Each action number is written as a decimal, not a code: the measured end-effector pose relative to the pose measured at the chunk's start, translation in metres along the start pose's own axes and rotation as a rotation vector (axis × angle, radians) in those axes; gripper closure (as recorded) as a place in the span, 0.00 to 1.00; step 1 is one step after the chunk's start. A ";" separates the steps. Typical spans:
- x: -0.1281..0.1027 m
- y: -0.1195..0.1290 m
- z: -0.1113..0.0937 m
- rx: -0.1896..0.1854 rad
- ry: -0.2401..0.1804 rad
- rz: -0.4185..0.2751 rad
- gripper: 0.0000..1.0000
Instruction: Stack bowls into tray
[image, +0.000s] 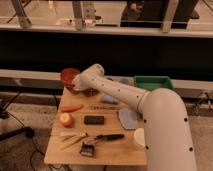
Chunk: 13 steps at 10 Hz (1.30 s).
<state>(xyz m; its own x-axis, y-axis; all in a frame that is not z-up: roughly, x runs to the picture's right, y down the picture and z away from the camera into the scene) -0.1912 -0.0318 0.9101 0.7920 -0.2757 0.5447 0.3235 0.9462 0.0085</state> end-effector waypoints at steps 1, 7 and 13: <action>0.002 -0.001 0.002 -0.002 0.006 -0.001 1.00; 0.009 -0.006 0.013 -0.001 0.053 0.012 1.00; 0.009 0.009 0.012 0.018 0.107 0.044 1.00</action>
<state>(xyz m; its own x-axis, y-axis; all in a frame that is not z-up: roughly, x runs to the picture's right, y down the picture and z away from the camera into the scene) -0.1871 -0.0234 0.9248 0.8563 -0.2490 0.4526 0.2784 0.9605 0.0017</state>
